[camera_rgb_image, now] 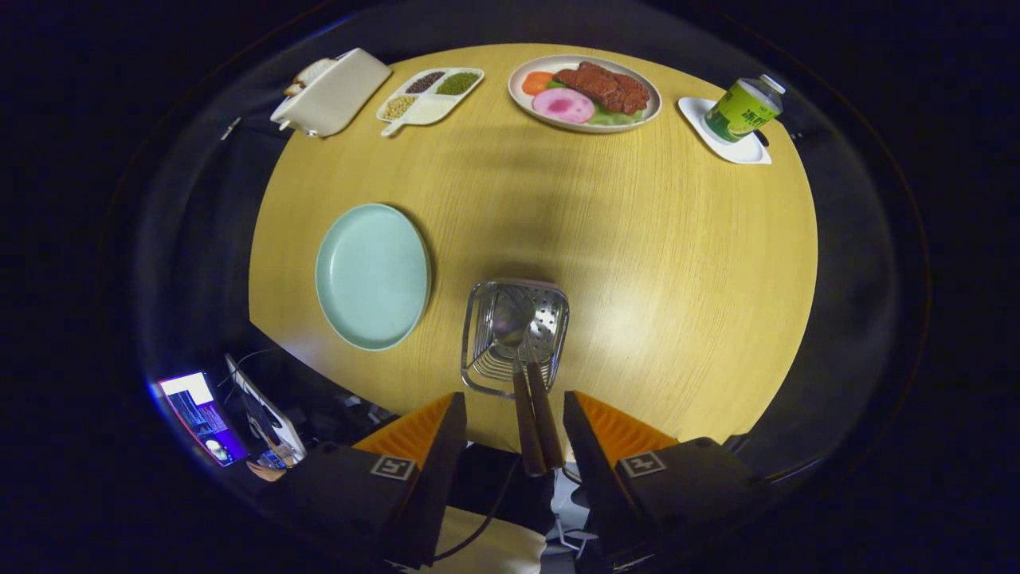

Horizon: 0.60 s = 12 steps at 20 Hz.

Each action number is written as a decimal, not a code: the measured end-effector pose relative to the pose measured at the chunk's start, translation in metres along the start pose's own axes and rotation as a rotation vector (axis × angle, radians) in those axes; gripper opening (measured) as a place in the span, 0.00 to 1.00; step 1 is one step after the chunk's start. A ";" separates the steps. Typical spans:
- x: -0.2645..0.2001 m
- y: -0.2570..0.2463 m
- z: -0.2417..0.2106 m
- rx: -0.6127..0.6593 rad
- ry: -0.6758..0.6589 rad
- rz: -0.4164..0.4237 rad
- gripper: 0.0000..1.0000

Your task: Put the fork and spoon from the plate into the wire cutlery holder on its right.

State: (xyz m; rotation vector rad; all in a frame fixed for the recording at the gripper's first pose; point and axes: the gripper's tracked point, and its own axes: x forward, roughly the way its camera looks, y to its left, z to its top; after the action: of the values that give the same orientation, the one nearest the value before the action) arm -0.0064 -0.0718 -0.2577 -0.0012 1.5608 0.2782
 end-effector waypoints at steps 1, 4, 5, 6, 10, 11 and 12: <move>-0.012 0.000 0.005 -0.009 -0.054 -0.001 0.82; -0.052 0.006 0.015 -0.025 -0.248 -0.005 0.99; -0.069 0.009 0.022 -0.023 -0.336 -0.003 1.00; -0.087 0.012 0.028 -0.021 -0.424 -0.005 1.00; -0.162 0.019 0.048 -0.073 -0.800 -0.075 0.99; -0.182 0.020 0.049 -0.095 -0.885 -0.105 0.99; -0.200 0.023 0.047 -0.111 -0.960 -0.130 0.99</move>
State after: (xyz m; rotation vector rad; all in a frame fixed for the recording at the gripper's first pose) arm 0.0392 -0.0763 -0.0561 -0.0489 0.5876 0.2120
